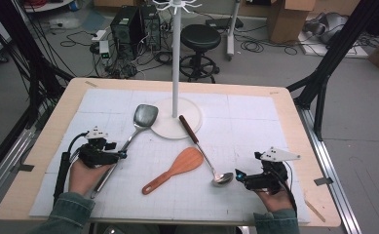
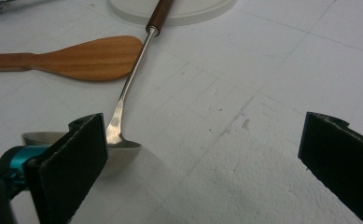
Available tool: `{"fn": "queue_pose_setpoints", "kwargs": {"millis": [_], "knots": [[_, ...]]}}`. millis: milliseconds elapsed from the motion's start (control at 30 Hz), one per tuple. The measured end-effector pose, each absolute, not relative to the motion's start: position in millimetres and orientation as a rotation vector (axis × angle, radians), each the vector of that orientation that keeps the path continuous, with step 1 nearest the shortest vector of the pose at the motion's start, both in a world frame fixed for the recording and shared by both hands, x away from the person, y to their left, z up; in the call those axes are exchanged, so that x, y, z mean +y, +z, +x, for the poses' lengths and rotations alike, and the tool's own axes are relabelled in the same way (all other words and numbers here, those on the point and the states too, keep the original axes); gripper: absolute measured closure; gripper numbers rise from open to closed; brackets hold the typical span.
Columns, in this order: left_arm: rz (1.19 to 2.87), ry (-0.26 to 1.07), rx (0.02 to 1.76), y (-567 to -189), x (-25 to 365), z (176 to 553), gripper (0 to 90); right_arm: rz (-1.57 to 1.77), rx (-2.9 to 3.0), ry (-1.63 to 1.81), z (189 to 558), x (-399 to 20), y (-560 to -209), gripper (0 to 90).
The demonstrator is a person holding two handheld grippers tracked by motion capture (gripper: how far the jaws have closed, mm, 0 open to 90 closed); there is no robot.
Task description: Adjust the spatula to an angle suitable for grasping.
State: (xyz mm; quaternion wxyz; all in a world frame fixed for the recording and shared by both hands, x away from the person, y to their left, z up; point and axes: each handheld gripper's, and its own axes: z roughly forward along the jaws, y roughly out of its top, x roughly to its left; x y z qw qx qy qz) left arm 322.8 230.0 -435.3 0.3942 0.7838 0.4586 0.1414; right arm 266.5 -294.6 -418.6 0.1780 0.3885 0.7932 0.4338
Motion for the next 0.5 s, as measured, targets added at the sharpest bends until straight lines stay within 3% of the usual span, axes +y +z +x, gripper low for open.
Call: {"fn": "queue_pose_setpoints", "kwargs": {"millis": [500], "knots": [[2.012, 0.324, 1.194, -441.4, 229.1, 328.1, 51.9, 1.087, 2.241, 1.228, 267.6, -294.3, -418.4, 0.5]]}}
